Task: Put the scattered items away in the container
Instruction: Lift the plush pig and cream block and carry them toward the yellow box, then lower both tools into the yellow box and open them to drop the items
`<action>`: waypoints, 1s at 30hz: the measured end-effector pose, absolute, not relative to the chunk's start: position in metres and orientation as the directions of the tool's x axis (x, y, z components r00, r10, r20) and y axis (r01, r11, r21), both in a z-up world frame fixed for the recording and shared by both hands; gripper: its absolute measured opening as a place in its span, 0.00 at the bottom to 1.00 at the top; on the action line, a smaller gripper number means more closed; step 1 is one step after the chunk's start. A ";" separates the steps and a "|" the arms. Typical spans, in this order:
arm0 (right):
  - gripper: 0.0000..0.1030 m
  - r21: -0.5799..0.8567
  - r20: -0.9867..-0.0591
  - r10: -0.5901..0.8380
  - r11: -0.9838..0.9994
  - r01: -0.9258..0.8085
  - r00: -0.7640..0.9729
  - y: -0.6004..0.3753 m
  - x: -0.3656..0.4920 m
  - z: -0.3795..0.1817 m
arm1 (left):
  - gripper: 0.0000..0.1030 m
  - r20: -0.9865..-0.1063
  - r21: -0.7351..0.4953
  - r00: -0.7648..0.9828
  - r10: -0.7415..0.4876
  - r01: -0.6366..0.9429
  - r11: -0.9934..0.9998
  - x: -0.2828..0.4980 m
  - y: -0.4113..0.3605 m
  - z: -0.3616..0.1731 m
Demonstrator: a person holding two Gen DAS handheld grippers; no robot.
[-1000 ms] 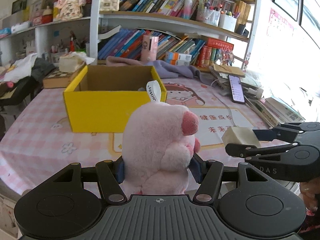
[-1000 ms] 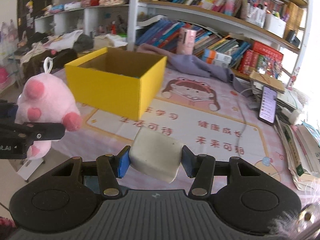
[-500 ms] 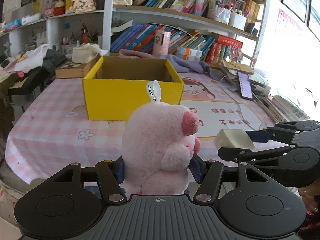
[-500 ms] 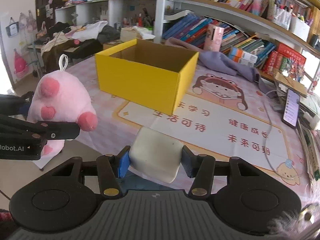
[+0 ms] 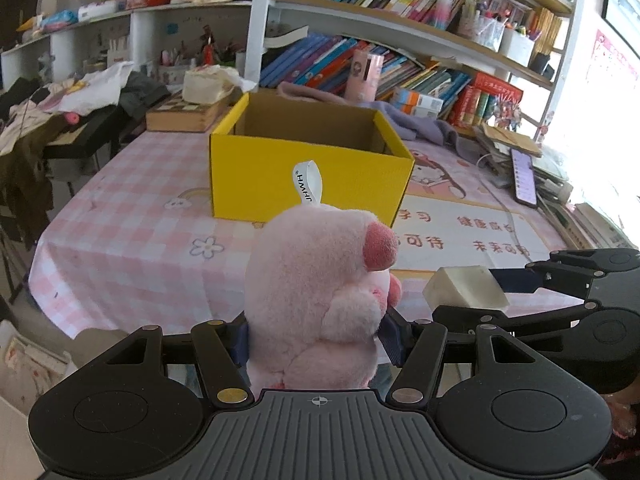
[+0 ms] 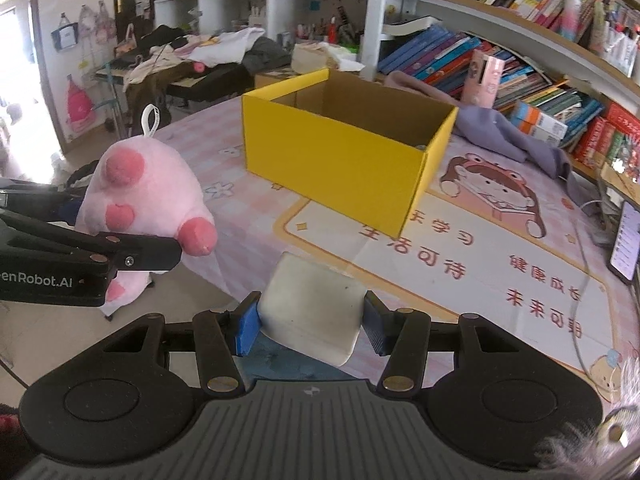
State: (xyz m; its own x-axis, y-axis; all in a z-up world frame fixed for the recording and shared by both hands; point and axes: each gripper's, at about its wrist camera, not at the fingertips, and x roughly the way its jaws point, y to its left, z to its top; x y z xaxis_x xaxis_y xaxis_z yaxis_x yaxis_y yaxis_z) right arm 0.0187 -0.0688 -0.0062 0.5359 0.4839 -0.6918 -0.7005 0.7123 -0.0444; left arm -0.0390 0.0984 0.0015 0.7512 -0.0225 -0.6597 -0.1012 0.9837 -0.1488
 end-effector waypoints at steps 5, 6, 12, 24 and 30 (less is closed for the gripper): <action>0.49 -0.031 -0.698 0.496 0.700 -0.714 0.516 -0.060 0.030 -0.012 | 0.59 -0.669 -0.136 0.743 -0.005 -0.116 0.984 -0.031 0.104 -0.002; 0.49 -0.028 -0.698 0.499 0.698 -0.715 0.514 -0.060 0.032 -0.013 | 0.59 -0.670 -0.133 0.742 0.000 -0.120 0.984 -0.029 0.105 -0.002; 0.48 -0.011 -0.684 0.524 0.687 -0.726 0.507 -0.054 0.043 -0.012 | 0.59 -0.661 -0.110 0.750 0.014 -0.116 0.987 -0.015 0.107 0.004; 0.48 -0.047 -0.598 0.575 0.671 -0.740 0.558 -0.037 0.087 0.012 | 0.59 -0.588 -0.068 0.808 0.029 -0.085 0.994 0.041 0.119 0.037; 0.48 -0.057 -0.550 0.588 0.682 -0.729 0.593 -0.026 0.137 0.032 | 0.59 -0.545 -0.036 0.838 0.028 -0.056 0.998 0.095 0.126 0.055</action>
State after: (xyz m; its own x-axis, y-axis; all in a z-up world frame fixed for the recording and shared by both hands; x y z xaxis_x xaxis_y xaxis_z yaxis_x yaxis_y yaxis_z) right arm 0.1371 -0.0265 0.0322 0.5933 0.5882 -0.5495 -0.7290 0.6822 -0.0568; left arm 0.0952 0.1262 0.0552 0.8377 0.0276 -0.5454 -0.0565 0.9977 -0.0362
